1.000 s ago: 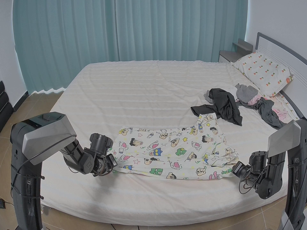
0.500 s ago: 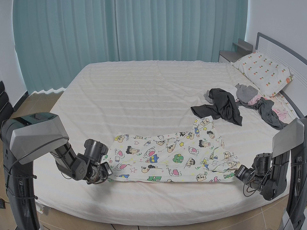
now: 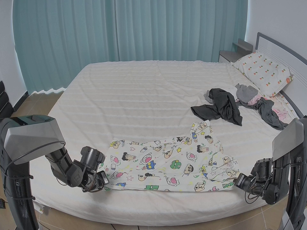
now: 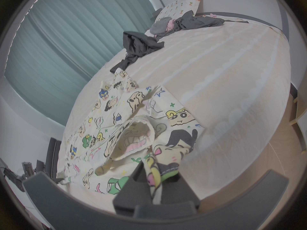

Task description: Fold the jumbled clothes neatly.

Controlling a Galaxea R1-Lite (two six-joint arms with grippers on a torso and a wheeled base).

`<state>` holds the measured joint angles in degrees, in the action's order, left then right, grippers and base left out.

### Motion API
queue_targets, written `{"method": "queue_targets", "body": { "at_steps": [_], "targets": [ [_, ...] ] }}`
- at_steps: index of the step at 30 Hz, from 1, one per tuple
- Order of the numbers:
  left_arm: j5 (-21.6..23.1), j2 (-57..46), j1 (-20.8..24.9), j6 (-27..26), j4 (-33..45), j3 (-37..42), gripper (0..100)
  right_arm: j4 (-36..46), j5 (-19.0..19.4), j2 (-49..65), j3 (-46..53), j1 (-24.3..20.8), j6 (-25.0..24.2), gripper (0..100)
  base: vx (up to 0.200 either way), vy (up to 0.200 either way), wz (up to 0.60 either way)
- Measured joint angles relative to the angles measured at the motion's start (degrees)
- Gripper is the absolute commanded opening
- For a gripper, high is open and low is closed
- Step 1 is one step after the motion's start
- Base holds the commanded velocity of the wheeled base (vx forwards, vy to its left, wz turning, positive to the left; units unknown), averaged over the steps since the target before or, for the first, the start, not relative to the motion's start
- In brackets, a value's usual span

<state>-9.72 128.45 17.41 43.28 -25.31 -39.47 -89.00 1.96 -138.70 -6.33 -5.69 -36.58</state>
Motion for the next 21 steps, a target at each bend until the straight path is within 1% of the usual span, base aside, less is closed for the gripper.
{"method": "queue_targets", "body": {
  "at_steps": [4,5,6,7,12,16,19,21],
  "targets": [
    [1.3,-0.1,0.0,0.1,-1.2,0.5,0,0.0,0.3,-0.1,1.1,-0.3,0.5,0,0.0,0.0,0.0],
    [1.4,-0.1,0.1,0.1,-1.6,0.6,100,0.0,0.3,-0.2,1.3,-0.4,0.7,0,0.0,0.0,0.0],
    [1.5,-0.1,0.1,0.1,-2.0,0.8,100,0.0,0.3,-0.2,1.4,-0.4,0.8,0,0.0,0.0,0.0],
    [1.6,-0.1,0.1,0.1,-3.0,1.2,100,0.0,0.4,-0.3,1.7,-0.5,1.1,100,0.0,0.0,0.0],
    [1.6,-0.2,-0.2,0.1,-6.9,3.0,100,0.0,0.4,-0.7,3.9,-1.5,2.6,100,0.0,0.0,0.0],
    [1.8,-1.4,-1.5,0.1,-8.5,4.0,100,0.0,0.3,0.1,5.0,-2.1,3.0,100,0.0,0.0,0.0],
    [2.7,-3.1,-2.9,0.1,-9.2,4.5,100,0.0,0.1,1.5,5.2,-1.9,3.2,100,0.0,0.0,0.0],
    [4.1,-4.4,-4.0,0.2,-9.5,4.6,100,0.1,0.0,3.0,5.3,-1.6,3.4,100,0.0,0.0,0.0]
  ]
}}
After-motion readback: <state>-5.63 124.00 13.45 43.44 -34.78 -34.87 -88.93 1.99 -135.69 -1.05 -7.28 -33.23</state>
